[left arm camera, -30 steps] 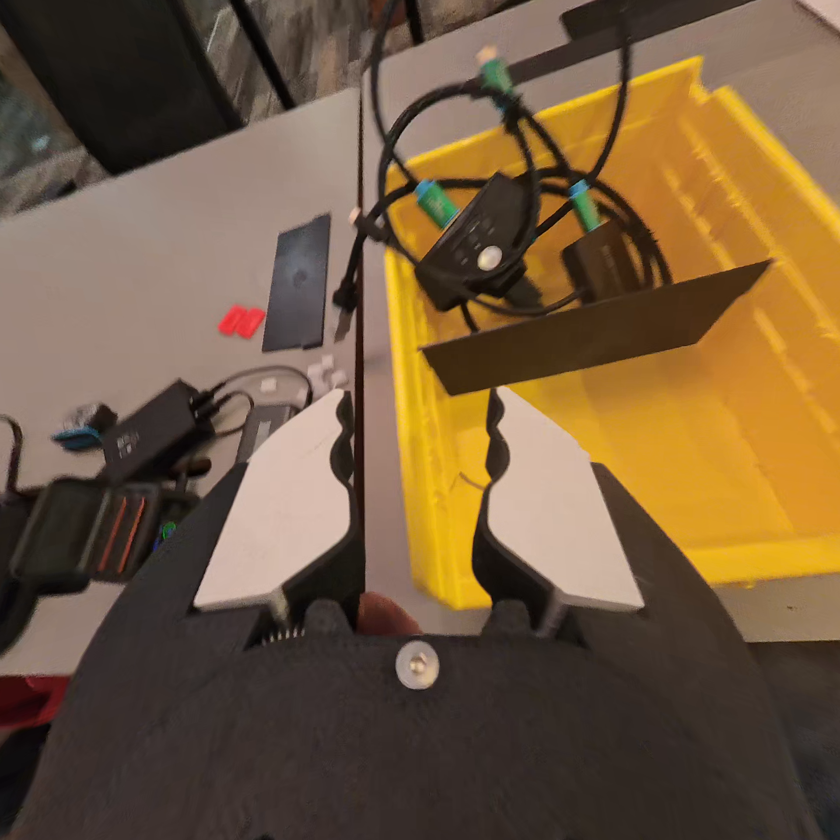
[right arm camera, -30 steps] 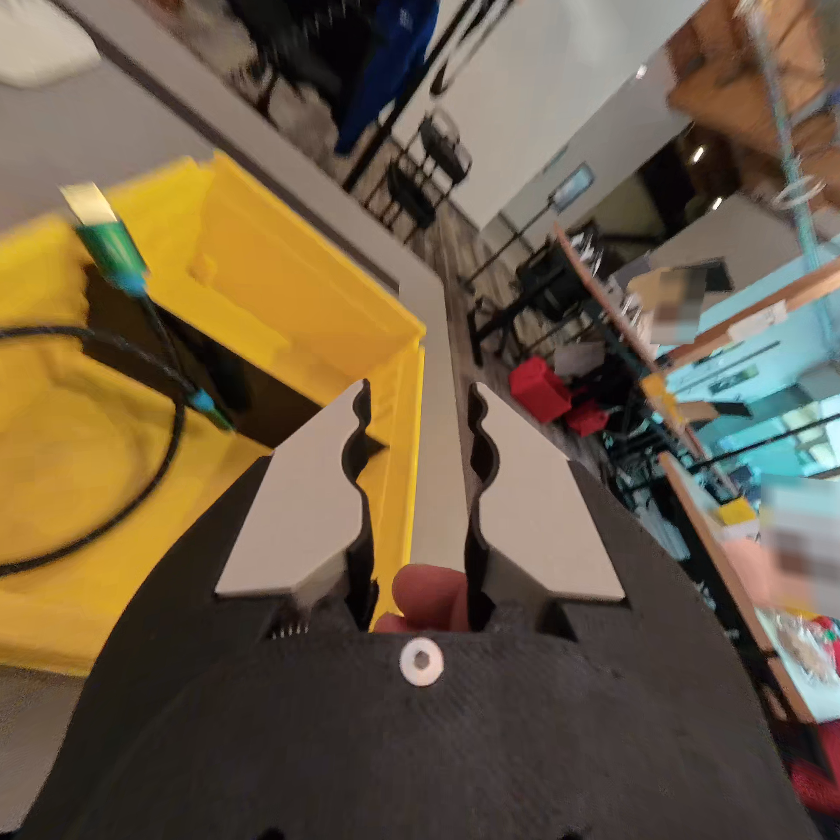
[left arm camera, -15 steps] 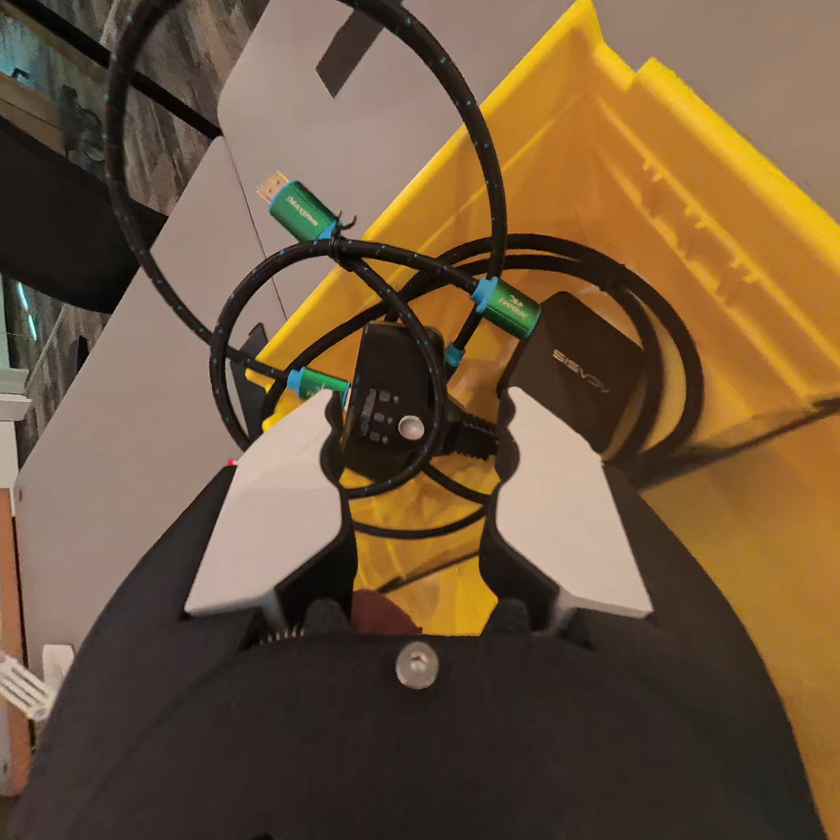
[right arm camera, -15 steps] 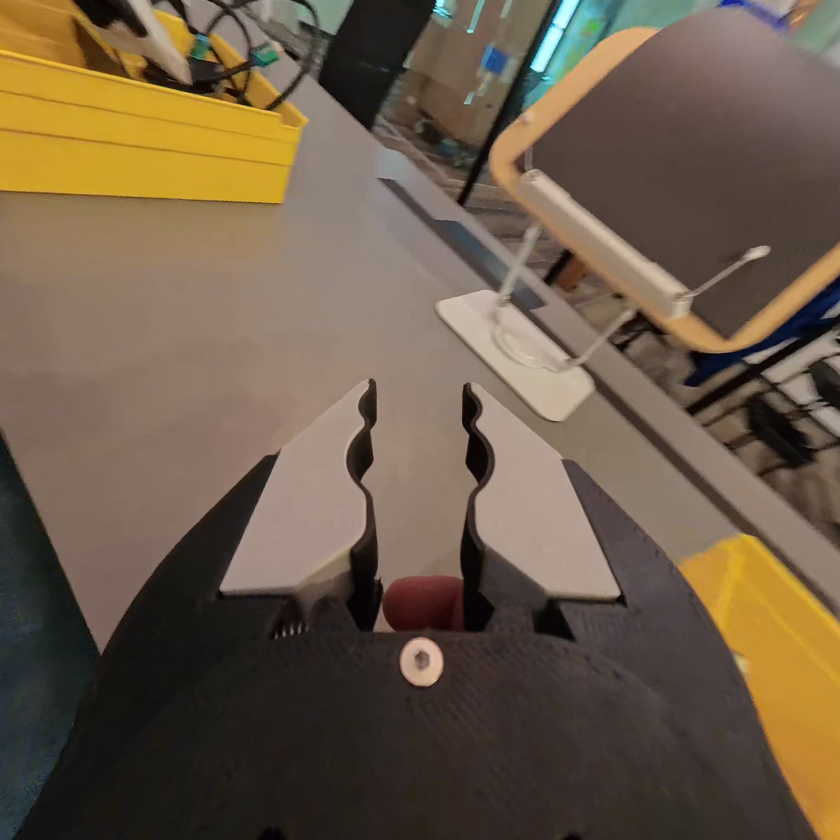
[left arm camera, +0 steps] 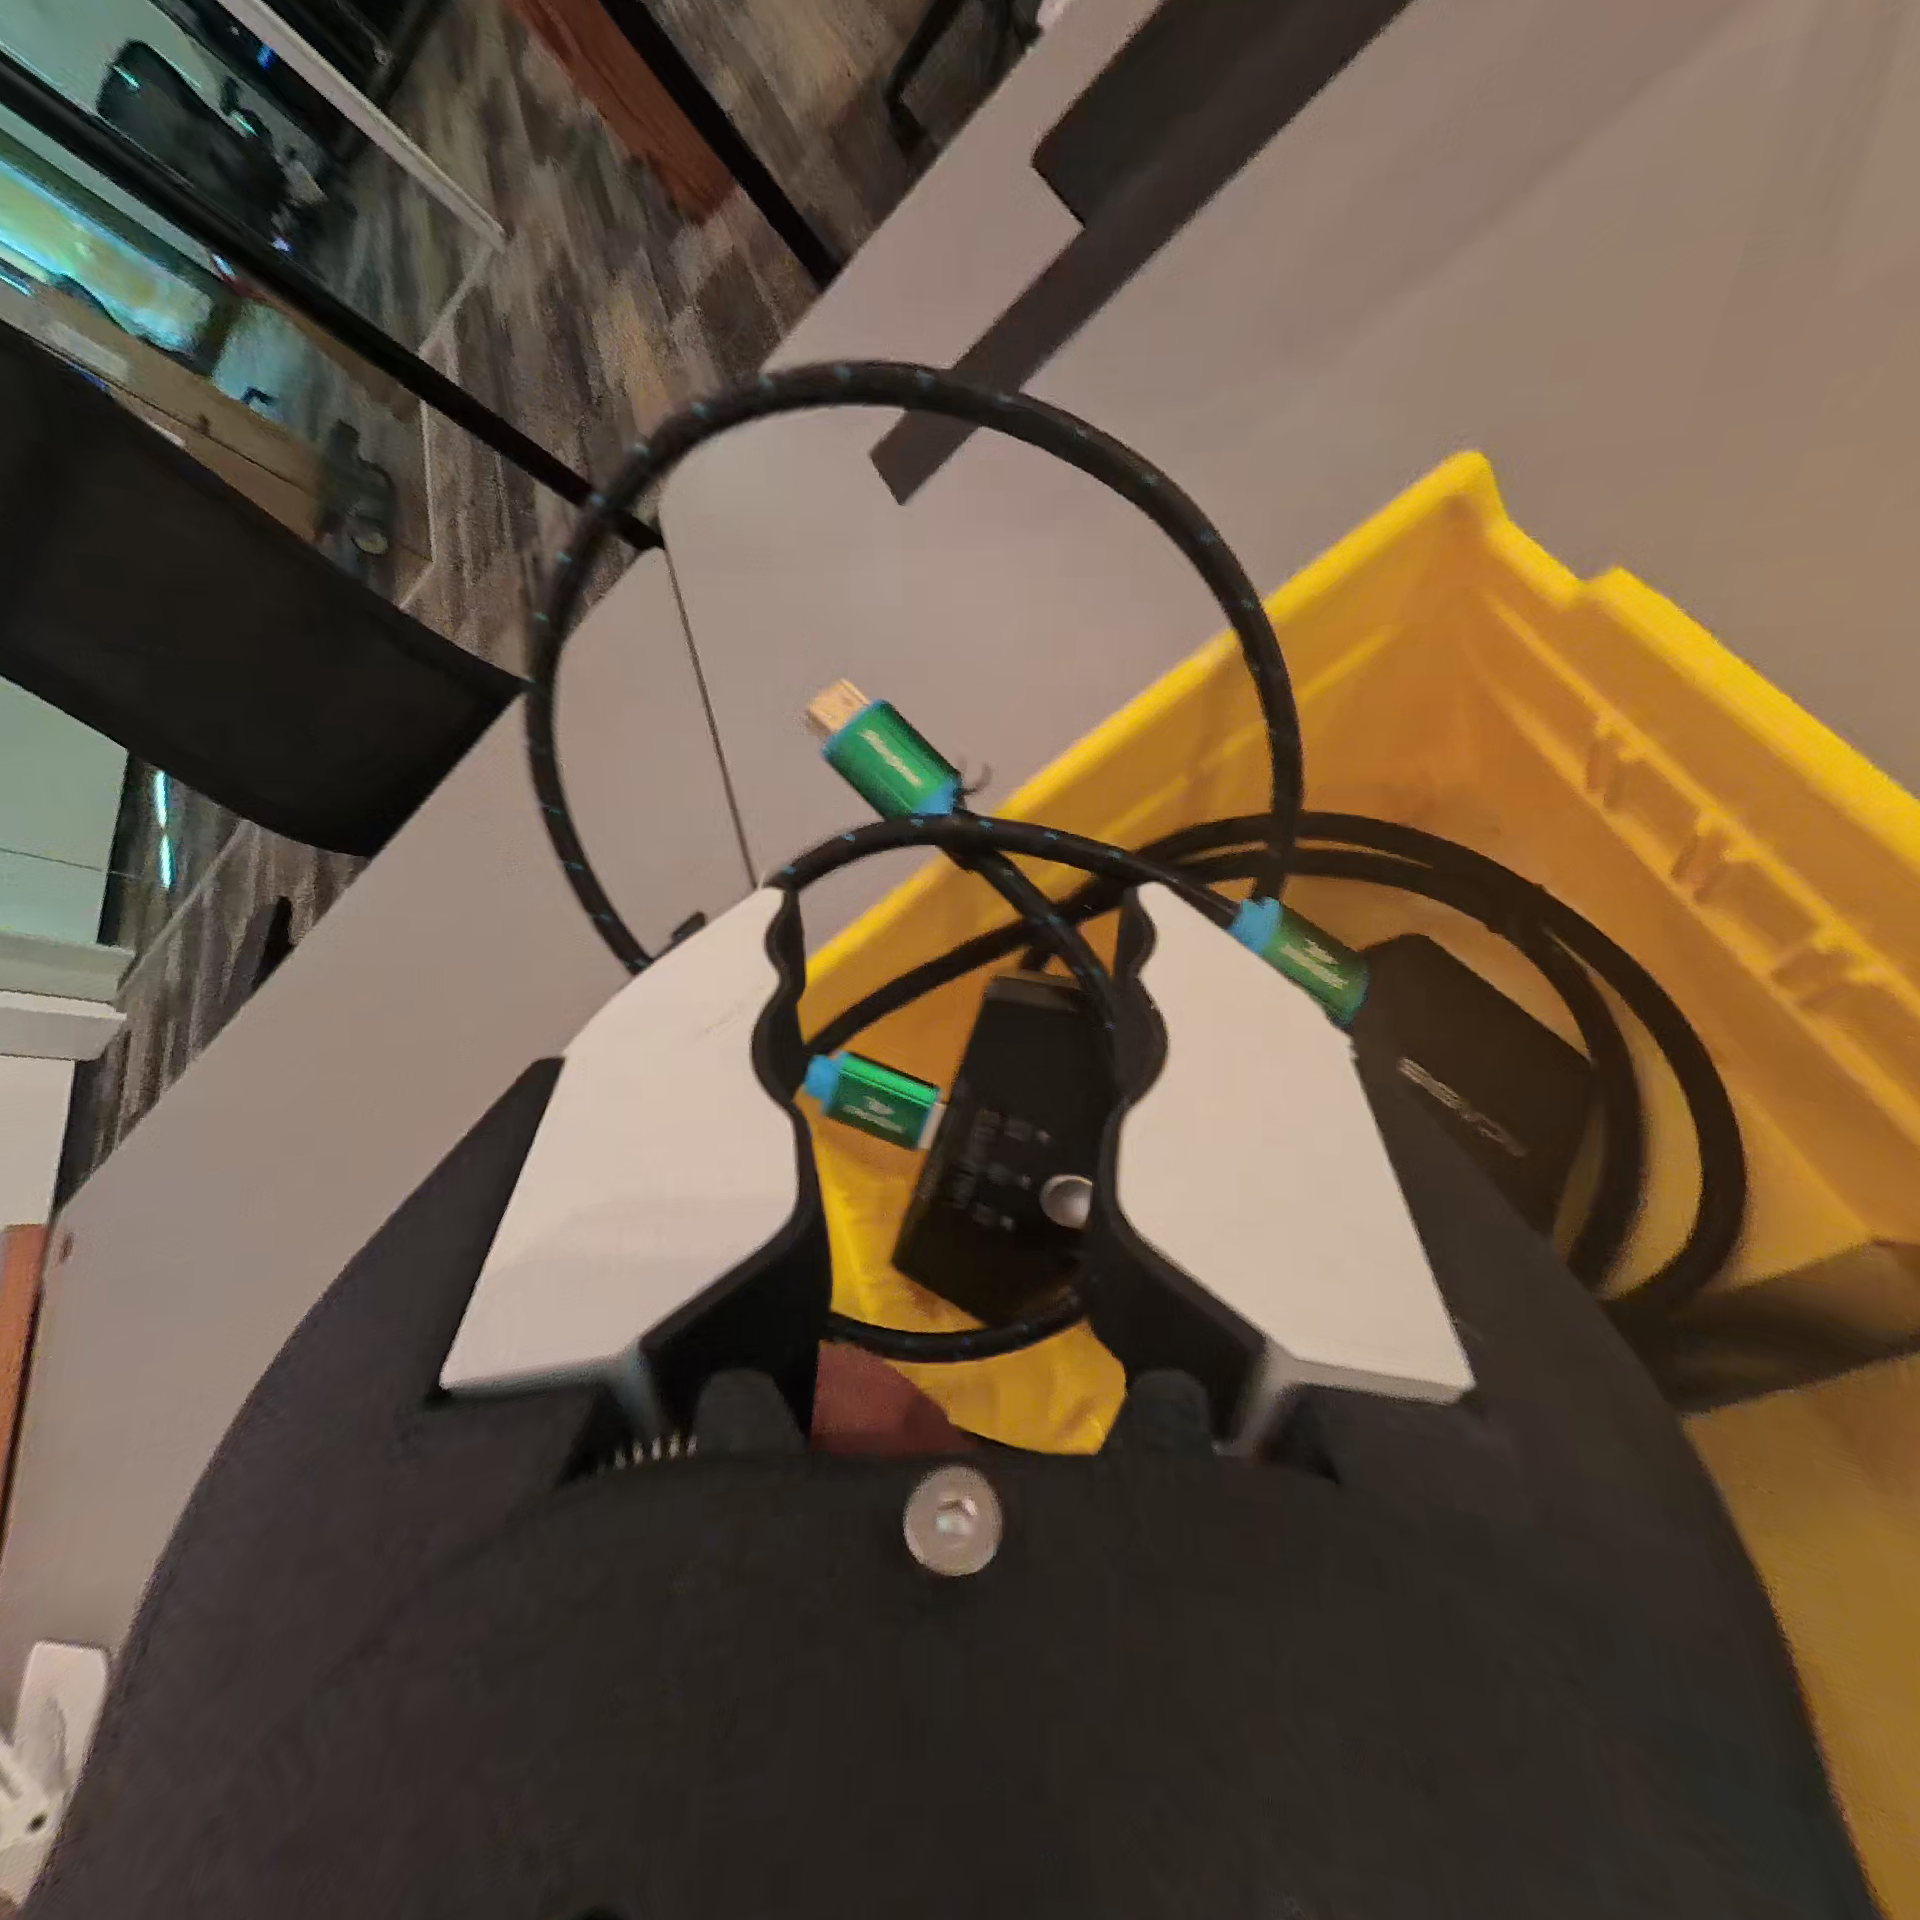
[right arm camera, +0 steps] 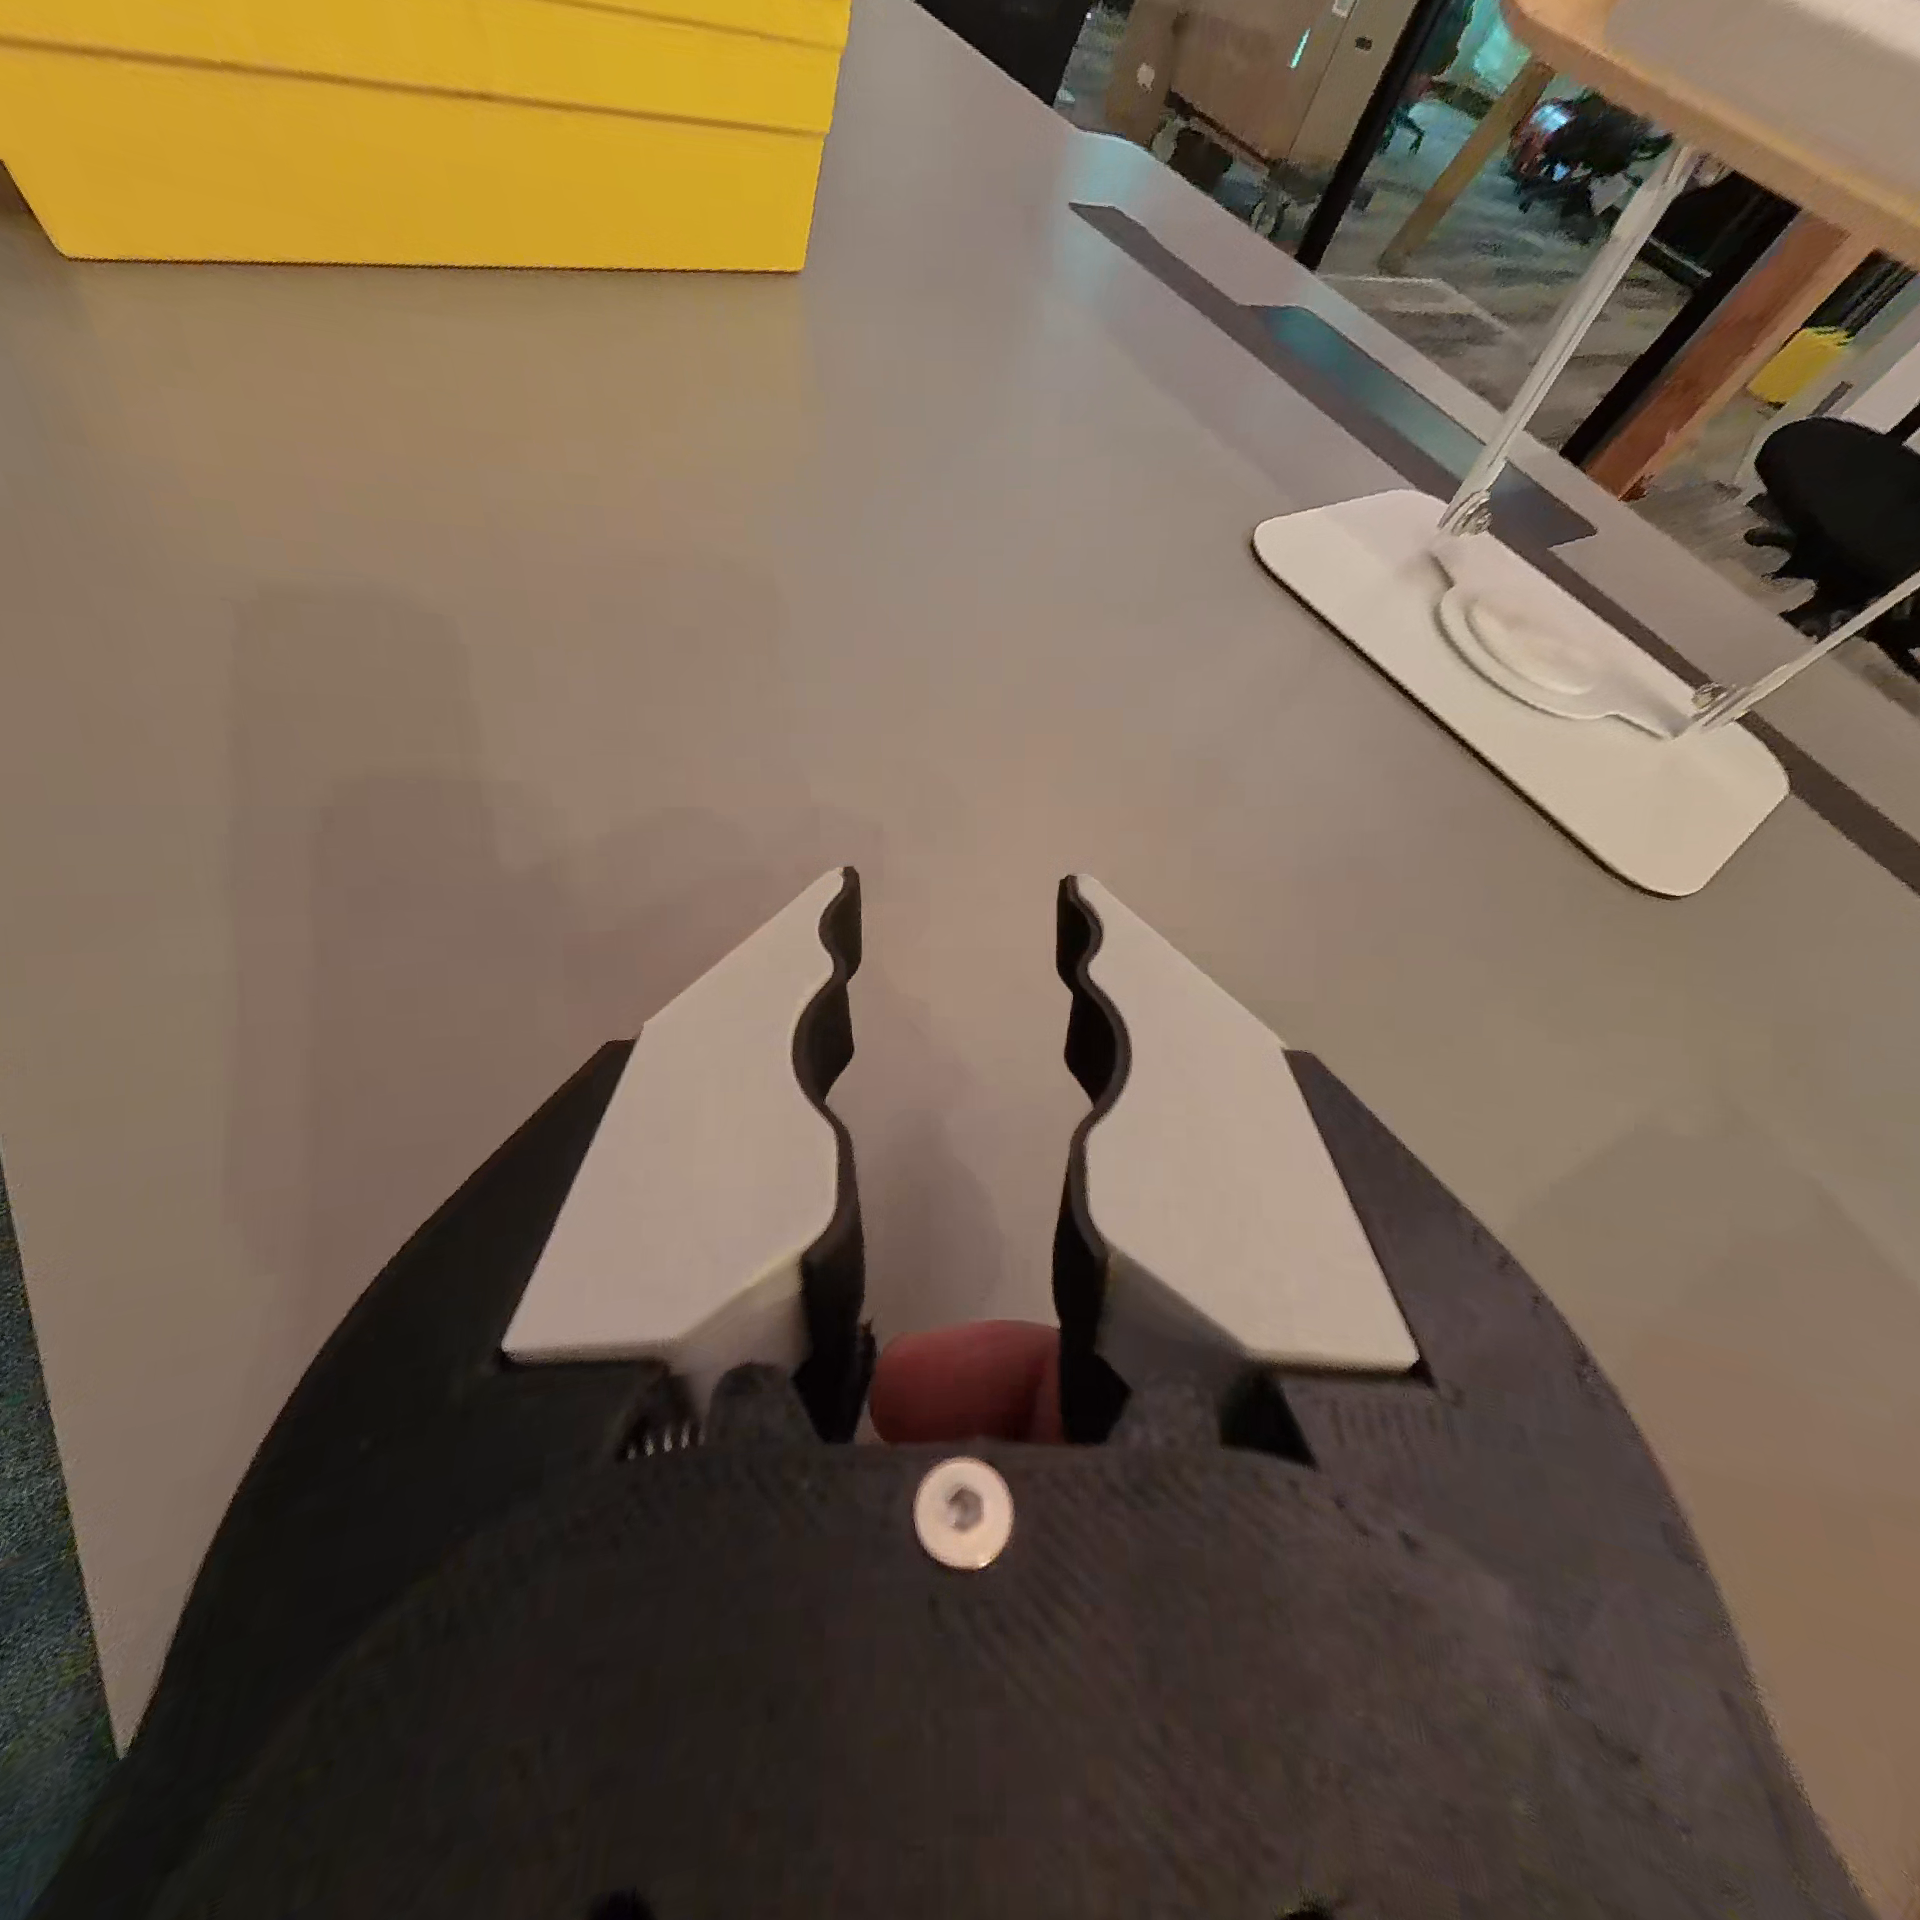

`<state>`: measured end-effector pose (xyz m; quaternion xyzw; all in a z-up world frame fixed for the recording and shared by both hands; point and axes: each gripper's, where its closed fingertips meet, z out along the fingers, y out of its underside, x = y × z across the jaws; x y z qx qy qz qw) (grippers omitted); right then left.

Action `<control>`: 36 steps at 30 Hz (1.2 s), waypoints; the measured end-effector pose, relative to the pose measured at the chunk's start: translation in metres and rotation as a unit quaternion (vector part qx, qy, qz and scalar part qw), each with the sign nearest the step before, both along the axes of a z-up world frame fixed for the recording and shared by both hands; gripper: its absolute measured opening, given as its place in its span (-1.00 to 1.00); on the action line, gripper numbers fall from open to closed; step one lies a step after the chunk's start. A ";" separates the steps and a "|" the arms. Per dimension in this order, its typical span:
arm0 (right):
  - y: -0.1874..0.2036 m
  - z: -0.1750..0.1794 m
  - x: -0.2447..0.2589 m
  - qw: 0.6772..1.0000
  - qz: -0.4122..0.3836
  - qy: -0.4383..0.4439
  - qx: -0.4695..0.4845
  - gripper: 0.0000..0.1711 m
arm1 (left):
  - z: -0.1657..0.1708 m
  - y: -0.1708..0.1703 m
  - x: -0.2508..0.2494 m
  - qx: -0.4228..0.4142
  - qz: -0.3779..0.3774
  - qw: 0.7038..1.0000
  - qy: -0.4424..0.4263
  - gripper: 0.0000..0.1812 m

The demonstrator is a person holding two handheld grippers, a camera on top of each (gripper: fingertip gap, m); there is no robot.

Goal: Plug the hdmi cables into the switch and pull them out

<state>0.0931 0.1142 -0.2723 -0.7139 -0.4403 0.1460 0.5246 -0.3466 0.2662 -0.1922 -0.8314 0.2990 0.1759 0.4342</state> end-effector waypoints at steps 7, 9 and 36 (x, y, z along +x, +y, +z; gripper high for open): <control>0.003 -0.005 0.000 1.000 -0.002 -0.008 -0.011 -0.58 | -0.001 0.029 -0.022 -0.057 -0.032 0.992 0.109 -0.48; 0.003 -0.006 -0.001 1.000 -0.001 -0.015 -0.010 -0.58 | -0.007 0.035 -0.023 -0.079 -0.044 0.986 0.141 -0.64; 0.001 -0.015 -0.004 0.999 0.000 -0.053 0.000 -0.59 | 0.145 -0.034 -0.005 0.163 -0.028 0.962 0.218 -0.93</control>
